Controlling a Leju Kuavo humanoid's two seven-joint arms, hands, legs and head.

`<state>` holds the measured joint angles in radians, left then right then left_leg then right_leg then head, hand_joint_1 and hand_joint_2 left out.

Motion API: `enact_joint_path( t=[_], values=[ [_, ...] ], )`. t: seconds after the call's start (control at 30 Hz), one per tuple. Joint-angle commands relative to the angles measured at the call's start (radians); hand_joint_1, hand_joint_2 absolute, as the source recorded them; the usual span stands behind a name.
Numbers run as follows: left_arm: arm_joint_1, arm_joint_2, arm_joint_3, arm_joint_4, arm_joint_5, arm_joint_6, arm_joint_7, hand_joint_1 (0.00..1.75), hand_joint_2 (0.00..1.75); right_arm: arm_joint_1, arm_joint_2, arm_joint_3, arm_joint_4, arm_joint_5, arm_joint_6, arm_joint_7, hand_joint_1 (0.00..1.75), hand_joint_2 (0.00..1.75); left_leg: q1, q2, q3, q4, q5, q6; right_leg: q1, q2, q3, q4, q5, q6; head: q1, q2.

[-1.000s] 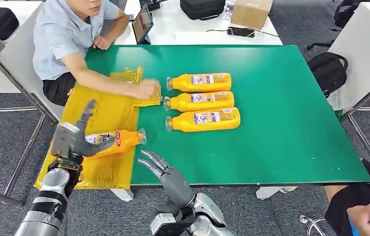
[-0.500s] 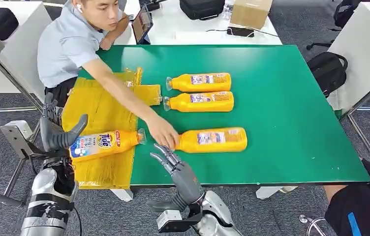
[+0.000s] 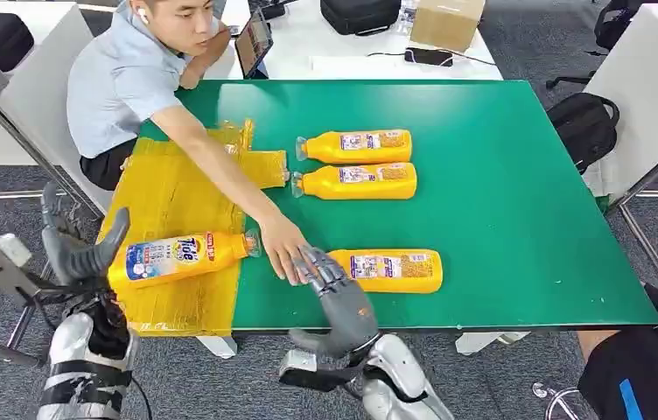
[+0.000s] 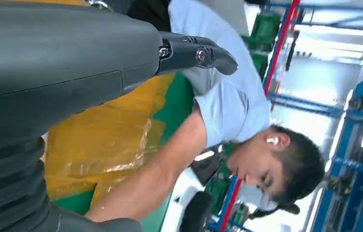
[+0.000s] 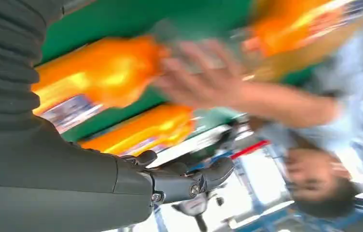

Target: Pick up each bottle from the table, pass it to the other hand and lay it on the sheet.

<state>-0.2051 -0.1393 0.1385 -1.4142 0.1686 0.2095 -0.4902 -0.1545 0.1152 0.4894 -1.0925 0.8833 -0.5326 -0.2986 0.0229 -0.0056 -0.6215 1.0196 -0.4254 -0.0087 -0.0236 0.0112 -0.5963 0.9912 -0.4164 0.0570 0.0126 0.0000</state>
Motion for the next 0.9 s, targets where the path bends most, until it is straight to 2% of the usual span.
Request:
enact_joint_path(
  t=[0.03, 0.13, 0.37, 0.47, 0.53, 0.67, 0.73, 0.83, 0.9],
  values=[
    [0.170, -0.052, -0.038, -0.173, -0.140, 0.109, 0.036, 0.00, 1.75, -0.006, -0.087, -0.180, 0.045, 0.214, 0.045, 0.201, 0.00, 1.75, -0.001, 0.001, 0.007, -0.002, -0.003, 0.004, 0.001, -0.001, 0.008, -0.003, -0.002, -0.003, 0.000, 0.000],
    [0.188, -0.054, -0.038, -0.173, -0.153, 0.120, 0.033, 0.00, 1.75, 0.004, -0.090, -0.191, 0.058, 0.281, 0.063, 0.256, 0.00, 1.75, -0.001, 0.000, 0.003, -0.001, -0.001, 0.002, 0.000, -0.001, 0.003, -0.002, -0.001, -0.001, 0.000, 0.000],
    [0.199, -0.054, -0.048, -0.192, -0.164, 0.102, 0.029, 0.00, 1.75, 0.017, -0.088, -0.213, 0.042, 0.323, 0.073, 0.286, 0.00, 1.75, 0.000, 0.000, 0.005, -0.001, -0.002, 0.003, 0.001, -0.001, 0.004, -0.002, -0.001, -0.003, 0.000, 0.000],
    [0.202, -0.052, -0.051, -0.194, -0.172, 0.097, 0.037, 0.00, 1.75, 0.014, -0.097, -0.227, 0.051, 0.335, 0.130, 0.325, 0.00, 1.75, 0.000, -0.001, 0.002, -0.001, -0.001, 0.002, 0.000, -0.002, 0.002, -0.001, -0.001, -0.002, 0.000, 0.000],
    [0.203, -0.050, -0.054, -0.198, -0.192, 0.097, 0.028, 0.00, 1.75, -0.006, -0.112, -0.237, 0.096, 0.353, 0.172, 0.361, 0.00, 1.75, 0.000, 0.000, 0.002, -0.001, -0.001, 0.002, 0.000, -0.001, 0.002, -0.002, -0.001, -0.001, 0.000, 0.000],
    [0.214, -0.050, -0.062, -0.214, -0.196, 0.079, 0.028, 0.00, 1.75, -0.041, -0.124, -0.278, 0.149, 0.387, 0.138, 0.402, 0.00, 1.75, 0.000, -0.001, 0.004, -0.001, -0.001, 0.002, 0.001, -0.002, 0.004, -0.002, -0.001, -0.002, 0.000, 0.000],
    [0.199, -0.049, -0.068, -0.198, -0.190, 0.068, 0.028, 0.00, 1.75, -0.089, -0.138, -0.303, 0.210, 0.382, 0.135, 0.394, 0.00, 1.75, -0.001, -0.001, 0.003, -0.001, -0.001, 0.002, 0.000, -0.002, 0.003, -0.002, 0.000, -0.002, 0.000, 0.000],
    [0.175, -0.047, -0.082, -0.170, -0.175, 0.054, 0.021, 0.00, 1.75, -0.169, -0.132, -0.329, 0.326, 0.378, 0.069, 0.341, 0.00, 1.75, 0.000, -0.001, 0.002, -0.001, 0.000, 0.002, 0.000, -0.001, 0.002, -0.002, 0.000, -0.001, 0.000, 0.000],
    [0.168, -0.050, -0.087, -0.163, -0.175, 0.055, 0.021, 0.00, 1.75, -0.191, -0.125, -0.331, 0.348, 0.377, 0.073, 0.338, 0.00, 1.75, -0.001, 0.000, 0.002, -0.001, 0.000, 0.002, 0.000, -0.001, 0.002, -0.002, 0.001, -0.001, 0.000, 0.000]
  ],
)
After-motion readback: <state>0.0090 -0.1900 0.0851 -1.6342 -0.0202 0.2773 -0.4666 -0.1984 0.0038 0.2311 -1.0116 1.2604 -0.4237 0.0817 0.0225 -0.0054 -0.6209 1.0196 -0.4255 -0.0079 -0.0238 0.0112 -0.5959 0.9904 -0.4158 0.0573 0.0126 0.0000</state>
